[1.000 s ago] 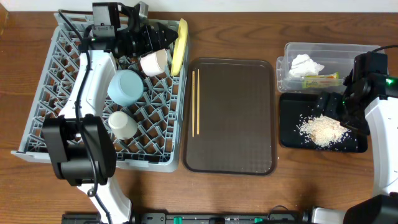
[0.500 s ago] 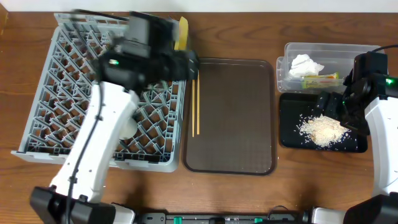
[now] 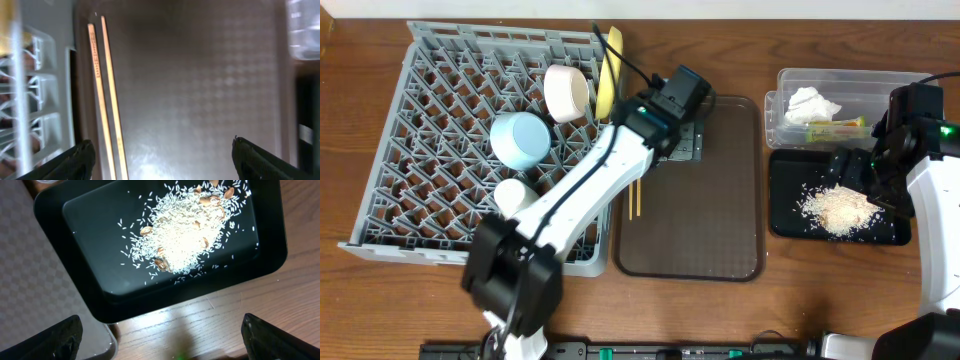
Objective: Sort waste into correct bins and load items into the dishwasher
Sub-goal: 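Move the left gripper to the wooden chopsticks and grasp them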
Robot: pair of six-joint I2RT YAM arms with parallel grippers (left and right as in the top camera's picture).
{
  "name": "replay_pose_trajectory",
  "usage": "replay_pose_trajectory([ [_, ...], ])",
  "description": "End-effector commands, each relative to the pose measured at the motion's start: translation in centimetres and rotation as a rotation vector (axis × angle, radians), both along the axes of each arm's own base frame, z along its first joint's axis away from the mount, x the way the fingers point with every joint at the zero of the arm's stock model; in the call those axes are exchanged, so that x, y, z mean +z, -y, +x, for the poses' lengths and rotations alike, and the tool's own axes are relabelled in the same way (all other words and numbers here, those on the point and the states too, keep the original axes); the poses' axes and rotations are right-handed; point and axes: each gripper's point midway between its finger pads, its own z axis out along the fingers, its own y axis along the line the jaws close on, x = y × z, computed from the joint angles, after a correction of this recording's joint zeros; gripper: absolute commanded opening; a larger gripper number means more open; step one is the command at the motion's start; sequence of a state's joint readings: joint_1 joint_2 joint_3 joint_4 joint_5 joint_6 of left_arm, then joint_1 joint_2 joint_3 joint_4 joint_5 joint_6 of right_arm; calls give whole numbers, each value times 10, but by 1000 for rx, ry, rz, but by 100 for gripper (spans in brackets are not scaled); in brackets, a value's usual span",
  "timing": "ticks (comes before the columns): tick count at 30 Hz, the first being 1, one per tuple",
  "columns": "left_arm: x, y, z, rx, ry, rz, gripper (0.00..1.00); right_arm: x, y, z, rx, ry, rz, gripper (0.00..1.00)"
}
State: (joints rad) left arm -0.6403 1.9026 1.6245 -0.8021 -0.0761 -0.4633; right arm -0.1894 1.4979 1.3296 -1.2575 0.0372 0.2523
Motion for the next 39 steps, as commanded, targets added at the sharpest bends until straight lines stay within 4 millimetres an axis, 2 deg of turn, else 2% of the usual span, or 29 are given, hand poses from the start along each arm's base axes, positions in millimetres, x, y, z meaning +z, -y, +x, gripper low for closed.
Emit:
replay_pose_trajectory([
  [1,-33,-7,5,42,-32,61,87,5,2,1,0,16,-7,99],
  [8,-83,-8,6,43,-105,123,87,5,2,1,0,16,-7,99],
  [13,-105,-12,4,47,-146,156,87,5,2,1,0,16,-7,99],
  [18,-116,-15,3,51,-167,171,87,5,2,1,0,16,-7,99],
  [25,-119,-25,4,82,-183,175,87,5,2,1,0,16,-7,99],
  [30,-130,-34,-4,132,-226,163,87,5,2,2,0,17,-7,99],
  [39,-136,-32,-10,123,-247,149,87,5,2,1,0,16,-7,99],
])
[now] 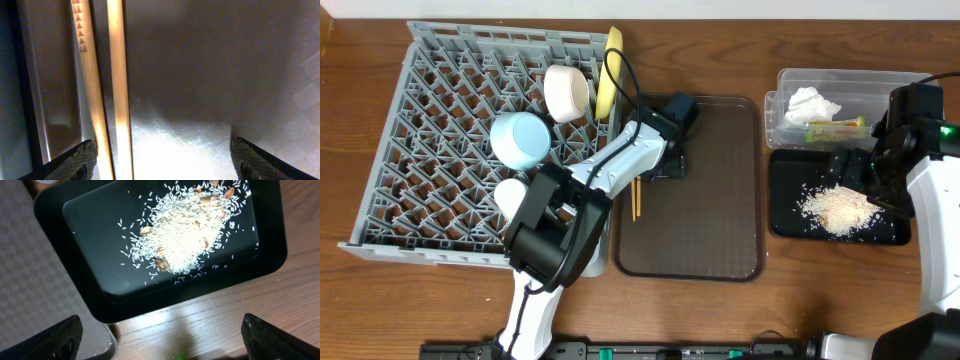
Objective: Sort waste into correct bins and load items into the dishwasher
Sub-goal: 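Move the left gripper to the wooden chopsticks and grasp them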
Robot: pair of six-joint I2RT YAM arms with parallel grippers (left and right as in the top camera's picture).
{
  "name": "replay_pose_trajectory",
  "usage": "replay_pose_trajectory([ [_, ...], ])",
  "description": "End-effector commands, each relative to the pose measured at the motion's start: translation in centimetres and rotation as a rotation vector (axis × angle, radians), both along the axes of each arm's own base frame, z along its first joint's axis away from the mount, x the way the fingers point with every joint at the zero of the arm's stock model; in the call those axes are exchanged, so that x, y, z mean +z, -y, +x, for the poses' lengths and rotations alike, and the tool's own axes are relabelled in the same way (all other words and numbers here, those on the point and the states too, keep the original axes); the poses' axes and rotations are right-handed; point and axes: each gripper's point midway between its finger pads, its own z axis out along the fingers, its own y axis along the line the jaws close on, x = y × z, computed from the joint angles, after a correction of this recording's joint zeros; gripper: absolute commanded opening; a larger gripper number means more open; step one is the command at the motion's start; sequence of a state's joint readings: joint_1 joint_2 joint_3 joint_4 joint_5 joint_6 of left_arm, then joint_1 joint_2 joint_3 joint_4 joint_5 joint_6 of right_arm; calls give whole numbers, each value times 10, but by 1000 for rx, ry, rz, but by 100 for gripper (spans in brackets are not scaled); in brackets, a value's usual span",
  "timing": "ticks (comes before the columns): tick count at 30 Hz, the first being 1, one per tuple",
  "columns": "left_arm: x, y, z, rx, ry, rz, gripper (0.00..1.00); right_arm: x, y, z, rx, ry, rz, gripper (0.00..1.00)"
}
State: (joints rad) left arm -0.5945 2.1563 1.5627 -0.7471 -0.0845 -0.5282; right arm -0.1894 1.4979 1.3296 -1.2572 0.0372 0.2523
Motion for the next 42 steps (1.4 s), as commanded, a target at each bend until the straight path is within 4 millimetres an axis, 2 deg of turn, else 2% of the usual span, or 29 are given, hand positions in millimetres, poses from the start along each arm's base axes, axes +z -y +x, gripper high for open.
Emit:
replay_pose_trajectory([
  [1,-12,-4,-9,14,-36,11,87,5,2,1,0,16,-7,99],
  [4,-7,-5,-6,-3,-22,19,87,5,2,1,0,15,-7,99],
  [11,30,-3,7,4,83,-8,87,5,2,1,0,16,-7,99],
  [13,32,-2,9,3,91,-16,87,5,2,1,0,16,-7,99],
  [20,21,8,3,-9,45,-60,87,5,2,1,0,16,-7,99],
  [31,17,8,2,-9,42,-58,87,5,2,1,0,16,-7,99],
  [42,2,6,-7,-14,18,-68,86,5,2,1,0,16,-7,99],
])
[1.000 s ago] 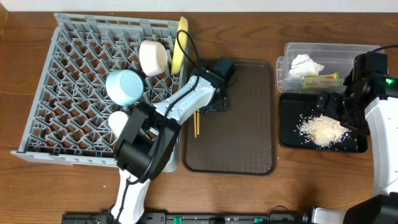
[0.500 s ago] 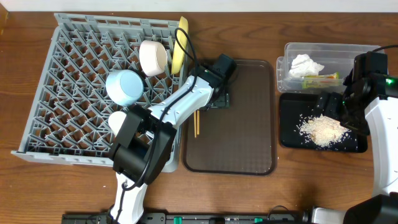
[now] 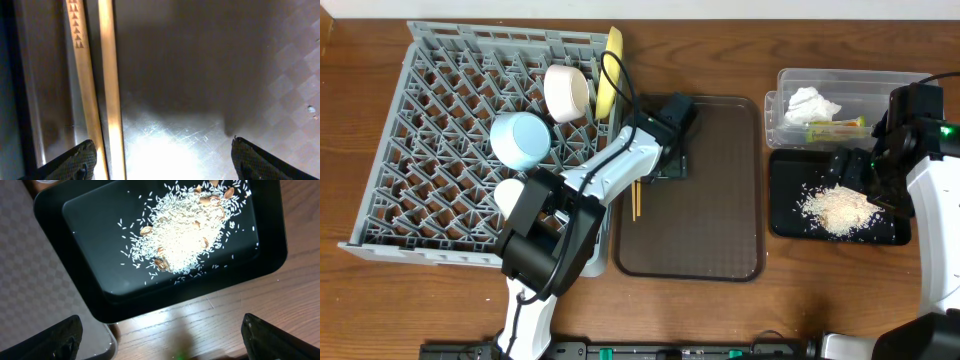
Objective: Sort waste into correct bins and load items into the dishwasher
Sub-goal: 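Move the left gripper to the wooden chopsticks and grasp them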
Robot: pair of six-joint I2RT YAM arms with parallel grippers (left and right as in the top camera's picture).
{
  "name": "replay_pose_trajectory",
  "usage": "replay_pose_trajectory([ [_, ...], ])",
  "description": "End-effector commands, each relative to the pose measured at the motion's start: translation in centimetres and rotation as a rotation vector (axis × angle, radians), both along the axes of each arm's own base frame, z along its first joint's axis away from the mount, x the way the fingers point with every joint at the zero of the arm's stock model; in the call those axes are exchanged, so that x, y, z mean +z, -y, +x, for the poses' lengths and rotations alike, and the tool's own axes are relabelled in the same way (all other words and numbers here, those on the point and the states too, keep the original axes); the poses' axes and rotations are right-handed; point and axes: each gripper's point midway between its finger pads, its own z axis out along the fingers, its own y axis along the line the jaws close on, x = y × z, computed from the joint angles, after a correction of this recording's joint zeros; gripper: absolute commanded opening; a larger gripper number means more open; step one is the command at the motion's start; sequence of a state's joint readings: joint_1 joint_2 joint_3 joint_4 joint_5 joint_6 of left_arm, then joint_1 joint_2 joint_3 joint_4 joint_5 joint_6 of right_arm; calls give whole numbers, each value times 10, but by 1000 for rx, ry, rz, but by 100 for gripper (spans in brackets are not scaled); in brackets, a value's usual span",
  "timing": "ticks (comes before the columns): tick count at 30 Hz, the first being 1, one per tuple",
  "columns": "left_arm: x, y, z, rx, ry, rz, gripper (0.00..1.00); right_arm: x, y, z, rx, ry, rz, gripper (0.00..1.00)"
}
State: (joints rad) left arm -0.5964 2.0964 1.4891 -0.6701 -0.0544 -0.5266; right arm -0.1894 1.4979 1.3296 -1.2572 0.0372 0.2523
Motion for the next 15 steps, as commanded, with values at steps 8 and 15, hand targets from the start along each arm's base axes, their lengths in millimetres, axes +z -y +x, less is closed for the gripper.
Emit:
replay_pose_trajectory([
  [8,-4,6,-3,-13,-6,-21,86,5,2,1,0,16,-7,99],
  [15,-4,8,-5,-19,-5,-16,87,5,2,1,0,16,-7,99],
])
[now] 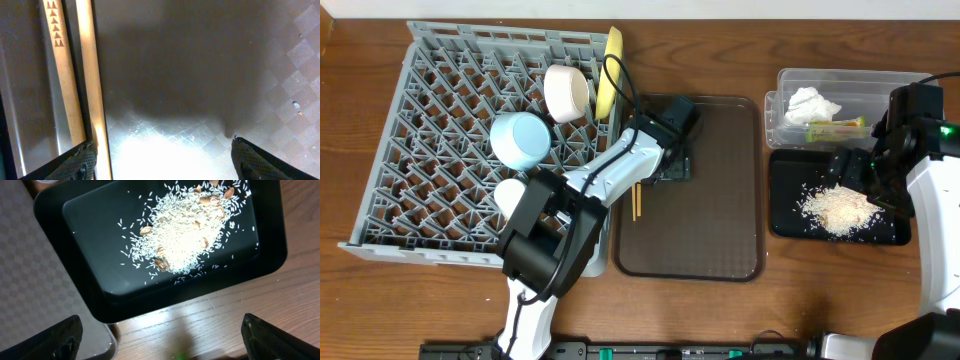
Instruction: Sort waste into correct bins and load items into the dishwasher
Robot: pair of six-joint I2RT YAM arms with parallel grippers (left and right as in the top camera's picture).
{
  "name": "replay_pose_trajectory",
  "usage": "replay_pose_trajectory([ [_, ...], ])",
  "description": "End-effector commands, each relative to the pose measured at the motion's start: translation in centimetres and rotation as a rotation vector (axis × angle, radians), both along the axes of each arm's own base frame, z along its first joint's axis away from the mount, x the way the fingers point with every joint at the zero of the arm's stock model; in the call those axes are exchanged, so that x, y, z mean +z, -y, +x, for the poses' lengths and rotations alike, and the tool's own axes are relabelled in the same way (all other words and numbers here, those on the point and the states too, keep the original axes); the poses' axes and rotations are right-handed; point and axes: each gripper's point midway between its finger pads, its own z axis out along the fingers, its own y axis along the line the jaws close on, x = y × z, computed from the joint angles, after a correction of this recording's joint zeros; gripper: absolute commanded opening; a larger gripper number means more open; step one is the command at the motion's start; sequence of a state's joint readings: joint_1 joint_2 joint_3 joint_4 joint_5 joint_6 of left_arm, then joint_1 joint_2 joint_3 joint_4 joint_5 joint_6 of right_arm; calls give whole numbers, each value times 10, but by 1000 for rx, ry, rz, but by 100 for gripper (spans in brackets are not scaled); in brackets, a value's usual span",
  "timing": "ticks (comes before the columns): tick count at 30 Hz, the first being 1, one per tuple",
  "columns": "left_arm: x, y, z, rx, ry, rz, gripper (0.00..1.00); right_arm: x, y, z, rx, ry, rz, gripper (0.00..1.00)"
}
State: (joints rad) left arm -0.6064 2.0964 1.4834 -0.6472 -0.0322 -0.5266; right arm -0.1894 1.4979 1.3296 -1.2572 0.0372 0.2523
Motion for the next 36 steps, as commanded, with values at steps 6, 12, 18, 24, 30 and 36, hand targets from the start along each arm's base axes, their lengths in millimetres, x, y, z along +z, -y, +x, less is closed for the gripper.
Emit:
replay_pose_trajectory([
  [6,-10,-1,-6,-7,-20,20,86,5,2,1,0,16,-7,99],
  [12,-22,-4,-14,-14,-56,46,82,5,2,1,0,13,-7,99],
  [18,-23,-9,-21,-14,-86,67,44,5,2,1,0,13,-6,99],
  [24,-24,-13,-27,-14,-110,83,11,5,2,0,0,12,-6,99],
  [30,-12,-12,-25,-19,-90,71,6,5,2,0,0,11,-6,99],
  [36,38,-13,-26,-38,-27,32,6,5,2,0,0,11,-6,99],
])
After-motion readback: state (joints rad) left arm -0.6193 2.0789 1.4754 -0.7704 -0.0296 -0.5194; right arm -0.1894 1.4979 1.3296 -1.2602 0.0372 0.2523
